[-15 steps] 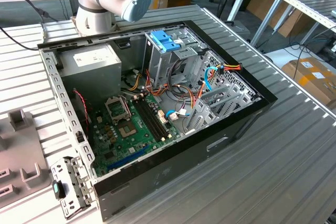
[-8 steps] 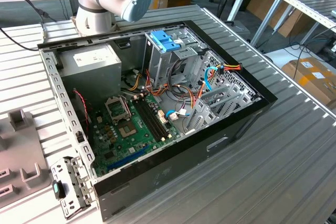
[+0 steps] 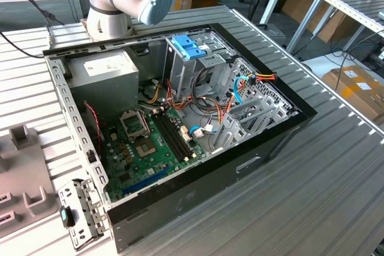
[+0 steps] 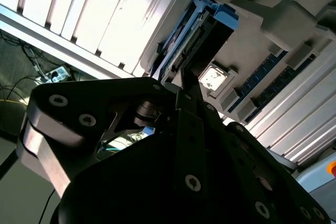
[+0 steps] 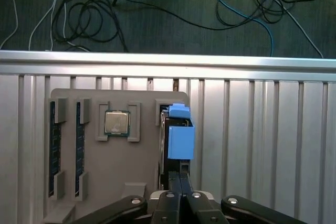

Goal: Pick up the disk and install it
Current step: 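Pick up the disk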

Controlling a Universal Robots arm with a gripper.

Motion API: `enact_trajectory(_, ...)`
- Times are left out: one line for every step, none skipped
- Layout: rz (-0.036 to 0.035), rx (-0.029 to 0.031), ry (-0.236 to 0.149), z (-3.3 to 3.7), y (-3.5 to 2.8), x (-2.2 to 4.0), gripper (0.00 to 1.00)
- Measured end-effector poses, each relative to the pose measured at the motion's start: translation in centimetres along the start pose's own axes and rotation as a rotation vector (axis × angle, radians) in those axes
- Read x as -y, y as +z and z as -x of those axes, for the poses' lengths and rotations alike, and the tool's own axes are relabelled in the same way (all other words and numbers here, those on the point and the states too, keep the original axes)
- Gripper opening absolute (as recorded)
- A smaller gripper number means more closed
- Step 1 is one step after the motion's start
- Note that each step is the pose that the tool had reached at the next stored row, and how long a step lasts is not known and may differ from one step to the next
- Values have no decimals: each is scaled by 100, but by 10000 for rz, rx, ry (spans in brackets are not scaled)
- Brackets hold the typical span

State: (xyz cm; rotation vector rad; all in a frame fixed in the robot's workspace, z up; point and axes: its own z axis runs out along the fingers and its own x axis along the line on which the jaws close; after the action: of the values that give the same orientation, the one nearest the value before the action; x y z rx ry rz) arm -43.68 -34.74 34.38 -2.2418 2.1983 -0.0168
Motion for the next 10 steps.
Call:
enact_trajectory(1,0,0,-6,0,-2,11)
enact_trajectory(-1,1,0,-10,0,-2,11)
enact_trajectory(-1,1,1,-10,0,-2,11)
enact_trajectory(-1,1,1,-10,0,-2,11)
enact_trajectory(-1,1,0,-11,0,-2,11)
enact_trajectory(1,0,0,-11,-1,-2,11)
enact_trajectory(0,1,0,-11,0,-2,11)
enact_trajectory(0,0,0,-11,0,-2,11)
enact_trajectory(0,0,0,-12,0,-2,11)
enact_trajectory(1,0,0,-12,0,-2,11)
